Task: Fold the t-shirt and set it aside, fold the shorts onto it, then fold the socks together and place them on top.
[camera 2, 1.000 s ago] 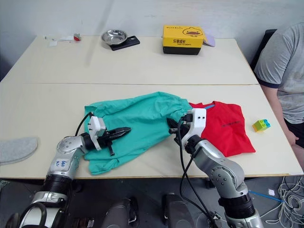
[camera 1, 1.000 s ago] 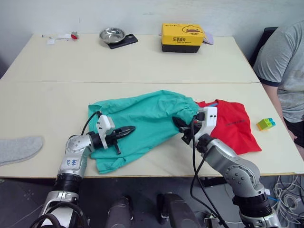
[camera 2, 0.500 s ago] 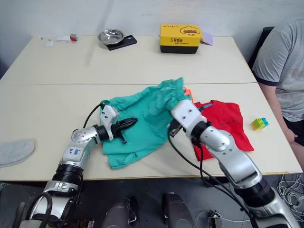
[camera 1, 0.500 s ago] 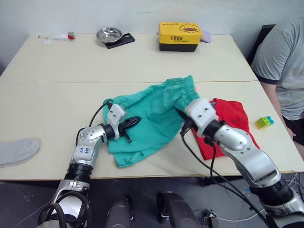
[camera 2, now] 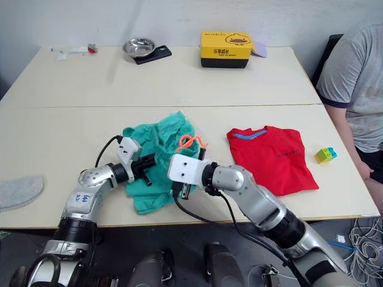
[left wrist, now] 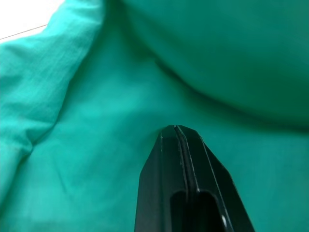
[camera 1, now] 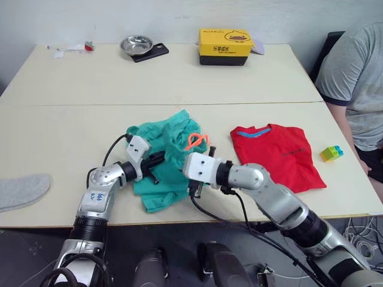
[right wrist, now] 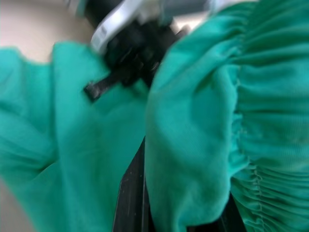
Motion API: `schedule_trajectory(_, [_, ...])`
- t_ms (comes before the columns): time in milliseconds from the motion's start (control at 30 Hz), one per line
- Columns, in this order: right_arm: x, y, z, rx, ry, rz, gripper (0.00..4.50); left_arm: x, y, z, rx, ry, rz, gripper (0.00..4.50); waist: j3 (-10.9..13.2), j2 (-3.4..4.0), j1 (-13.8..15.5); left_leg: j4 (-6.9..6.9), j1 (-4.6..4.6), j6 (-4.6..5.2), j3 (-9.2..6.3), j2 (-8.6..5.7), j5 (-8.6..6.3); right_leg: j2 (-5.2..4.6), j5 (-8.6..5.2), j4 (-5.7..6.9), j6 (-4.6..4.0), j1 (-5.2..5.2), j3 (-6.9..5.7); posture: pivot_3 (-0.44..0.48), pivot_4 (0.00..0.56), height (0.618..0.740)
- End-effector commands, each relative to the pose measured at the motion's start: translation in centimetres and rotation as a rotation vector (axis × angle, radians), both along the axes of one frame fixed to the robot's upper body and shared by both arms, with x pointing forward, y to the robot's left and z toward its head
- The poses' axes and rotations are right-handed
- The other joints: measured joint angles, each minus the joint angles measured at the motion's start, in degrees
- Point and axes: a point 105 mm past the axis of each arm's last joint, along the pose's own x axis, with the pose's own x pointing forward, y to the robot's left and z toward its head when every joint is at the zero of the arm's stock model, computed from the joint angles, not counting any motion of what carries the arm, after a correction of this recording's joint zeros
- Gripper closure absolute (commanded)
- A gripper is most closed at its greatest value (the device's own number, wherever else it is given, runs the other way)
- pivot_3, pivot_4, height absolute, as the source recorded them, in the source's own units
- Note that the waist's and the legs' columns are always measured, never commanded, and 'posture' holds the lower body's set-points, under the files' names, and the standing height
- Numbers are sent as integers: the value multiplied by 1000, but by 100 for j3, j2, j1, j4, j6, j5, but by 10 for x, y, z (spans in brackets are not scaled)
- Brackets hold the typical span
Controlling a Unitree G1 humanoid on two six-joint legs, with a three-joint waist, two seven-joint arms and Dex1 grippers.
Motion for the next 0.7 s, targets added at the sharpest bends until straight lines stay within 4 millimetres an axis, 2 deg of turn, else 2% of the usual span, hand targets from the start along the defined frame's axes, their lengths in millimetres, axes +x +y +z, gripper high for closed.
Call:
schedule_trajectory(33, [5, 8, 8, 32, -38, -10, 4476, -10, 13, -4, -14, 32, 24, 4500, 0, 0, 1, 0, 0, 0, 0, 0, 0, 0, -1, 2, -2, 0, 0, 0, 150, 740])
schedule_trajectory(200, [3, 24, 16, 88, -14, 33, 4476, -17, 24, 1, -12, 22, 37, 4500, 0, 0, 4, -1, 0, -2, -2, 2, 0, 0, -2, 3, -7, -1, -4, 0, 150, 740])
schedule_trajectory(333, [-8, 31, 23, 119, 21, 145, 3353, -15, 28, 3, -11, 4, 48, 4500, 0, 0, 17, -1, -3, 5, -4, 0, -5, -3, -2, 1, -9, -1, -6, 0, 150, 740])
schedule_trajectory(400, [-17, 27, 24, 109, 36, 243, 2685, -14, 29, 5, -15, -7, 55, 4500, 0, 0, 20, -1, -4, 10, -4, -1, -7, -4, -2, 0, -9, -1, -6, 0, 150, 740])
schedule_trajectory(500, [-19, 11, 28, 107, 11, 311, 1610, -15, 34, 11, -25, -24, 59, 4500, 0, 0, 31, -1, -6, 18, -5, -2, -12, -4, -2, -3, -9, -1, -9, 0, 150, 740])
schedule_trajectory(633, [-27, -10, 42, 212, 3, 392, 1610, -20, 44, 25, -75, -55, 59, 4500, 0, 0, 29, -1, -7, 20, -6, -2, -13, -3, -2, -4, -9, -1, -10, 0, 150, 740])
schedule_trajectory(700, [-34, -21, 41, 231, 9, 434, 1610, -22, 52, 33, -100, -74, 70, 4500, 0, 0, 35, -1, -7, 18, -11, 0, -13, -2, -2, -5, -9, -1, -12, 0, 150, 740])
